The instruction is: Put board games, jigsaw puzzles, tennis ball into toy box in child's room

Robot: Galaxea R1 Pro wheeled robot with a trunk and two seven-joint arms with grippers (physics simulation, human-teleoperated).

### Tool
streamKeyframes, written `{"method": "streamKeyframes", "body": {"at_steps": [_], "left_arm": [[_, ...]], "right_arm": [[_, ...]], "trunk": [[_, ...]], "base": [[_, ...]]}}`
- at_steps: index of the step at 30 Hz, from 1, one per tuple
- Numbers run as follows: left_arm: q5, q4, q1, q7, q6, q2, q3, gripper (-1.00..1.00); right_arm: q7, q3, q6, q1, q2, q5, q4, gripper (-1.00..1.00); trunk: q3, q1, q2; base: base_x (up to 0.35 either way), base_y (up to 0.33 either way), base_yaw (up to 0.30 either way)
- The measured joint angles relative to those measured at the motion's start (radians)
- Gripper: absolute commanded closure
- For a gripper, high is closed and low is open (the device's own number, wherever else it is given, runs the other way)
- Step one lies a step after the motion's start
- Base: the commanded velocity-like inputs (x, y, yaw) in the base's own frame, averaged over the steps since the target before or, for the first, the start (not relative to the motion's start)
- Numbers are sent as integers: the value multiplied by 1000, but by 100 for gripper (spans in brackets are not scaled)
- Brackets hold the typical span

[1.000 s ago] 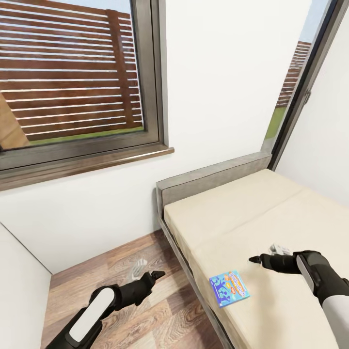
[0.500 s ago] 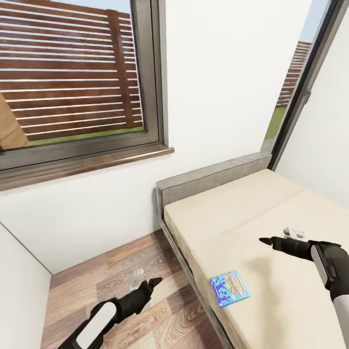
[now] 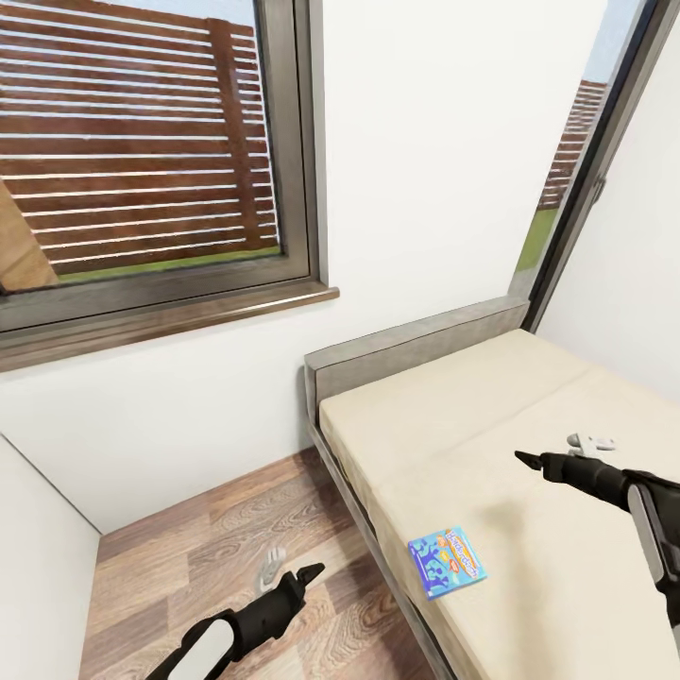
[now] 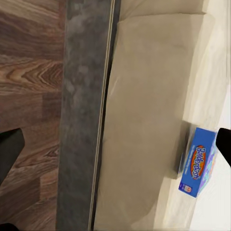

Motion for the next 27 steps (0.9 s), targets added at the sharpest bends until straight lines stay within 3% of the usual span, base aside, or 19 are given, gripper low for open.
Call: {"method": "streamKeyframes", "body": {"at_steps": [2,3,5,10,15,27], "left_arm": [[-5,57,-16,-66,-2,-9,6,-100],[-5,58,-16,-68,-2,-9,6,-100],[-5,103,-29,-123,-4,-15,8,-100],[-8,149,-39,-181,-5,-21,14,-100],[-9,172,-45,-211,-5,-25,16,-100],[-14,193,-52,-247,-6,-37,13,-100]], "right_arm": [[-6,-9,16,51,26,-1,-111,-100],[-6,-9,16,52,27,0,-113,-100],[-22,-26,32,92,58,0,-199,-100],[-48,-57,55,126,97,0,-273,-100],[-63,-74,90,141,114,0,-311,-100],[-77,-89,136,149,128,1,-344,-100]], "trunk": [[0,0,0],[0,0,0],[0,0,0],[0,0,0],[0,0,0],[0,0,0]], "base": [[0,0,0],[0,0,0],[0,0,0],[0,0,0],[0,0,0],[0,0,-2]]}}
